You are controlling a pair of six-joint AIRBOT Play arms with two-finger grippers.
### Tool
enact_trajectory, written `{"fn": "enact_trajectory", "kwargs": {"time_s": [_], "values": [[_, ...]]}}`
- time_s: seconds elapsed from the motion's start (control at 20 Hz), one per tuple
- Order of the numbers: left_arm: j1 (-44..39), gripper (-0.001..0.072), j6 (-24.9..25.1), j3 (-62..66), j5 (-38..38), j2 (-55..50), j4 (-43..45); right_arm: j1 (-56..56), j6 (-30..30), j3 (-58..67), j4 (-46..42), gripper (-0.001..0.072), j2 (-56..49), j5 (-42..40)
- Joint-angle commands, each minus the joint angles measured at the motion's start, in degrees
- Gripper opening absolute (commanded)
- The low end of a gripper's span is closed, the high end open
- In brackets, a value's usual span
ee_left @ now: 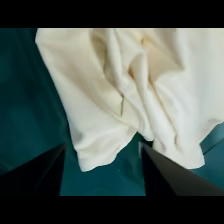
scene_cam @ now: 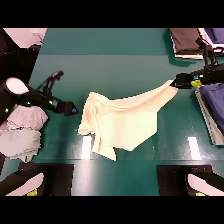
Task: Fold the shirts.
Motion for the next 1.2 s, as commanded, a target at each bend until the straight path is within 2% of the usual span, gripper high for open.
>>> {"fn": "enact_trajectory", "kwargs": {"time_s": [0.0,0.15,0.6,0.7,0.8,1.0,1.15], "values": [[0.6,0.0543,0.6,-10.4,8.2,0.4,-3.1,-0.1,0.0,0.0,0.1,0.0014,0.3,-0.7],[0.6,0.0542,6.2,-14.4,10.6,-0.1,-10.0,-0.1,0.0,0.0,0.0,0.0014,0.3,-0.7],[0.6,0.0538,6.4,-14.7,11.3,-6.2,-11.8,-0.1,0.1,0.0,0.5,0.0015,0.3,-0.7],[0.6,0.0186,8.0,-14.7,12.2,-6.3,-13.0,-0.1,0.1,0.0,0.5,0.0014,0.3,-0.7],[0.6,0.0027,11.2,-14.7,12.0,-6.3,-15.6,-0.1,0.7,0.0,0.5,0.0015,0.3,-0.6],[1.2,0.0025,10.4,-11.5,11.7,-5.4,-15.8,-0.1,0.9,0.5,0.4,0.0015,0.3,-0.4],[3.3,0.0025,6.5,0.3,10.9,0.3,-7.4,-0.1,0.9,7.6,-0.1,0.0014,0.3,1.1]]}}
